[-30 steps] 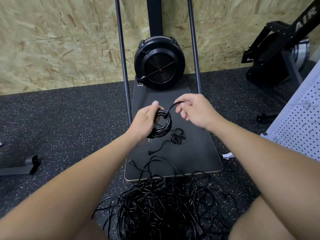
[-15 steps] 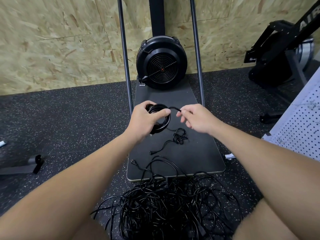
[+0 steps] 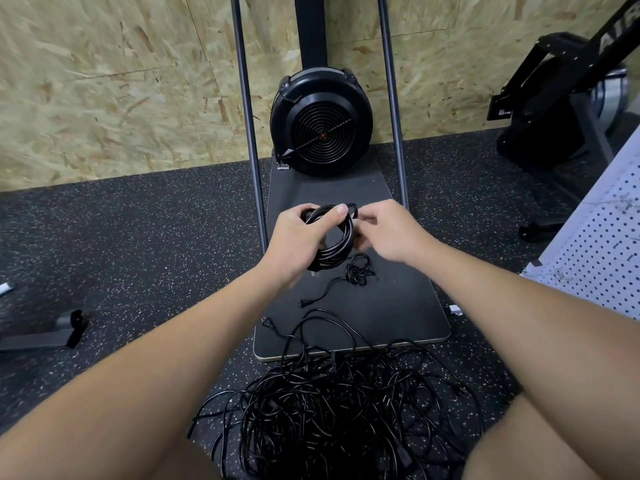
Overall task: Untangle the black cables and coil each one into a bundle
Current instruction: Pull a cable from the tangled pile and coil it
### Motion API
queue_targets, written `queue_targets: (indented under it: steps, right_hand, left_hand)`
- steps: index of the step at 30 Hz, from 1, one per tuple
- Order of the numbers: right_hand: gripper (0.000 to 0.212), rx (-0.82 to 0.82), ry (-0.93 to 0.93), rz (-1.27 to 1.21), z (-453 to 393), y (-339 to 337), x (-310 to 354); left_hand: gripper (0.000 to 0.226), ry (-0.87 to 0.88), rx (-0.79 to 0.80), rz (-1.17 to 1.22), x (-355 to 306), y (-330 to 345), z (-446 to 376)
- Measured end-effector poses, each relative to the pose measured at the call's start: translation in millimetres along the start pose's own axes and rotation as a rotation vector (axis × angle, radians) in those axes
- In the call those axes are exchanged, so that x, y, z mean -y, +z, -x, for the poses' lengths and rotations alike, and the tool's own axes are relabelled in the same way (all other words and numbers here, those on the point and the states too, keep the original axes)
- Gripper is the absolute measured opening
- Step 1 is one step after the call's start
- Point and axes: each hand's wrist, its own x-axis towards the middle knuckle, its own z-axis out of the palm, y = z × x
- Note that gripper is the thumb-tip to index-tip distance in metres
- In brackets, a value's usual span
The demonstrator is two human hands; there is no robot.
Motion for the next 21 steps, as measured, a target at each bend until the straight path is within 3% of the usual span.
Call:
queue_targets:
  steps: [4,11,17,21]
  right_hand:
    - [0.029,0.030,0.157,-0.331,-3.6,7.3,-0.5]
    - [0.026,0.054,0.263,-0.601,-4.5,2.2,8.0]
    - [0.021,0.027,0.334,-0.631,-7.2,5.3,7.9]
    - [0.012,0.133,0.424,-0.581,-5.9,4.3,8.6]
  left_hand:
    - [0.044,0.076,0.009,-0.093,0.3,1.4,-1.3]
    - [0.036,0.137,-0.031,-0.129,2.6,-3.5,-6.3]
    - [0.027,0.195,0.039,-0.212,6.6,-5.9,-6.1]
    - [0.022,0.250,0.078,-0.204,10.8,-6.9,-4.9]
